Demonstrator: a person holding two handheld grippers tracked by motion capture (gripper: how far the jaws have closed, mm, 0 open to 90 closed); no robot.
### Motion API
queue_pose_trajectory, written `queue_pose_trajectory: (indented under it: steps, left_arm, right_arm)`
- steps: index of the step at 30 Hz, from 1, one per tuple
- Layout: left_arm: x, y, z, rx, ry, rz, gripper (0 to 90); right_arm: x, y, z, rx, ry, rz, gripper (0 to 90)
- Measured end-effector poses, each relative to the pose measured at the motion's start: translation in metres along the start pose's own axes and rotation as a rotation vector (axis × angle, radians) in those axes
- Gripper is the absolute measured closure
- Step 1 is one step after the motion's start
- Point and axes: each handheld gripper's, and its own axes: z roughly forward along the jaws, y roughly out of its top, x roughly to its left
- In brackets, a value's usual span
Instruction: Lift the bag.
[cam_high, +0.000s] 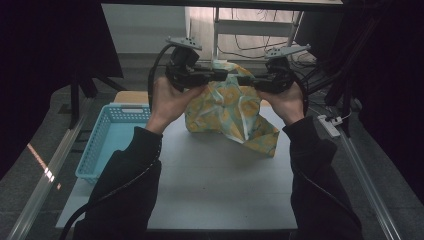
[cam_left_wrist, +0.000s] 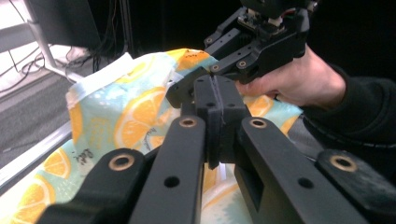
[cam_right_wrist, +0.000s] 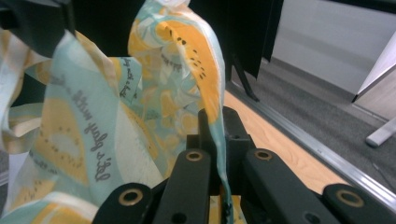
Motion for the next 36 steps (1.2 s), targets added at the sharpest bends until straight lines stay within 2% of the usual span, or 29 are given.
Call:
queue_pose_trajectory:
  steps: [2,4,8,12,17,23,28,30,32,36]
  left_arm:
    - [0.003,0.002,0.002,0.001,0.016,-0.008,90.0]
    - [0.006,0.002,0.007,0.014,0.050,-0.012,90.0]
    - [0.016,-0.003,0.020,0.059,0.119,-0.002,90.0]
    - [0.027,-0.009,0.035,0.107,0.158,0.002,90.0]
    - [0.036,-0.016,0.049,0.129,0.161,-0.009,89.9]
    - [0.043,-0.020,0.052,0.127,0.158,-0.027,89.8]
    - [0.045,-0.022,0.054,0.122,0.147,-0.018,89.6]
    - [0.046,-0.023,0.055,0.121,0.143,-0.009,88.5]
    - [0.047,-0.024,0.055,0.114,0.140,-0.002,78.1]
    - [0.049,-0.025,0.051,0.106,0.111,-0.016,66.2]
  right_arm:
    - [0.000,0.004,-0.001,-0.011,-0.006,0.000,90.0]
    - [-0.002,0.005,0.000,-0.010,-0.017,0.000,90.0]
    - [-0.006,-0.001,0.011,0.029,-0.070,-0.016,90.0]
    - [-0.015,-0.007,0.020,0.033,-0.103,0.003,90.0]
    - [-0.020,-0.012,0.033,0.059,-0.115,0.012,89.9]
    - [-0.022,-0.014,0.035,0.061,-0.116,0.025,89.8]
    - [-0.022,-0.015,0.036,0.062,-0.112,0.034,89.4]
    - [-0.023,-0.015,0.037,0.064,-0.103,0.041,86.2]
    - [-0.024,-0.016,0.038,0.063,-0.107,0.047,81.7]
    - [-0.027,-0.019,0.038,0.067,-0.105,0.075,69.9]
